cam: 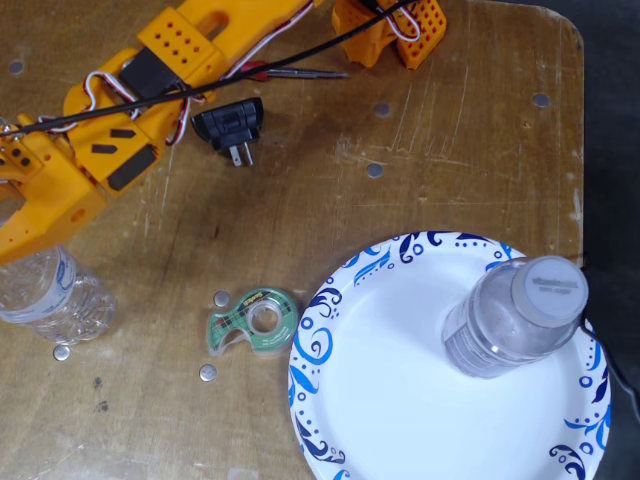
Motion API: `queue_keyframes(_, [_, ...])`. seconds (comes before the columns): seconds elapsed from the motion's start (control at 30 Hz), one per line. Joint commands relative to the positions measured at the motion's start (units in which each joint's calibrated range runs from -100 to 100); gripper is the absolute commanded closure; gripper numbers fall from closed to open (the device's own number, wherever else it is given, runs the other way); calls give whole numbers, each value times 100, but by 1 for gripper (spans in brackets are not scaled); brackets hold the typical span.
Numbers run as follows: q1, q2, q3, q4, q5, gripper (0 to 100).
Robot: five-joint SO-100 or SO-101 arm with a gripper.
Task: Move the bottles to the plate
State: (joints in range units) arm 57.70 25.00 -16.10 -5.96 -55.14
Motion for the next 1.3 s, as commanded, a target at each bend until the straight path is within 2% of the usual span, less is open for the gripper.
queue_keyframes(0.0, [-29, -30, -237, 4, -31, 89])
queue_keyframes(0.2, [36, -30, -237, 13, -31, 89])
queue_keyframes(0.37, [187, -30, -237, 13, -25, 95])
queue_keyframes(1.0, [133, -392, -634, 56, -20, 95])
queue_keyframes(1.27, [-115, -1530, -922, 1823, -125, 95])
